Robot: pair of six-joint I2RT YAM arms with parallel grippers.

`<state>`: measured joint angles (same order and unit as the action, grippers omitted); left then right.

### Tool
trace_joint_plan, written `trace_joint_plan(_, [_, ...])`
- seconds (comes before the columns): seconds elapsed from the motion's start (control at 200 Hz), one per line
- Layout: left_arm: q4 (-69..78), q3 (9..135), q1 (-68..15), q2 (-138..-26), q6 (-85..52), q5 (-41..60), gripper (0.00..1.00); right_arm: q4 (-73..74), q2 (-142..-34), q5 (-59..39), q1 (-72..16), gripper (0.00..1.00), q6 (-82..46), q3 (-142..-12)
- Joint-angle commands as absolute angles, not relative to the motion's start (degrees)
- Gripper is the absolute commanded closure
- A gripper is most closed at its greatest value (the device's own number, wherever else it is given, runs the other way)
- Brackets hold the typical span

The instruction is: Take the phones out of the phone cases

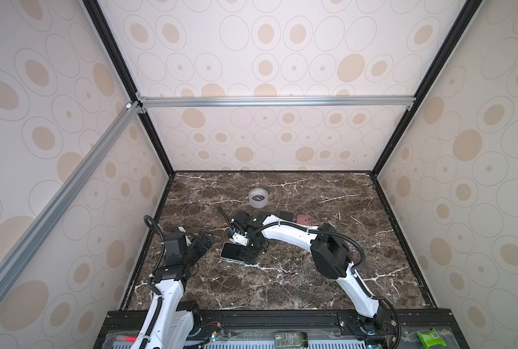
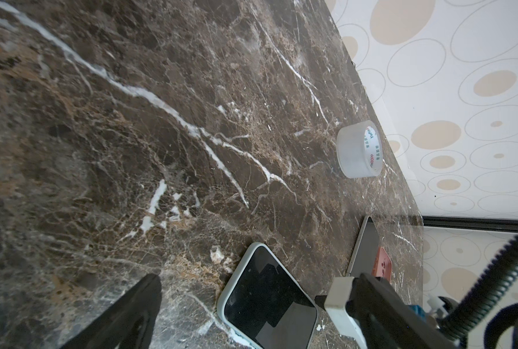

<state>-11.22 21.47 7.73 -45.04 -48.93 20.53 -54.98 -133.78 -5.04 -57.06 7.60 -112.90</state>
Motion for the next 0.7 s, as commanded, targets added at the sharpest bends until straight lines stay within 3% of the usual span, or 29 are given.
trace_joint_plan(0.0, [-10.67,21.45,8.21,-44.56,-49.83,21.0,0.0,-58.77,-135.93,-3.76,-57.63,0.11,9.54,-115.82])
trace_joint_plan(0.695, [-10.43,20.7,8.34,-44.56,-50.55,21.13,0.0,-60.38,-141.4,-1.04,-58.98,0.15,9.75,-121.69])
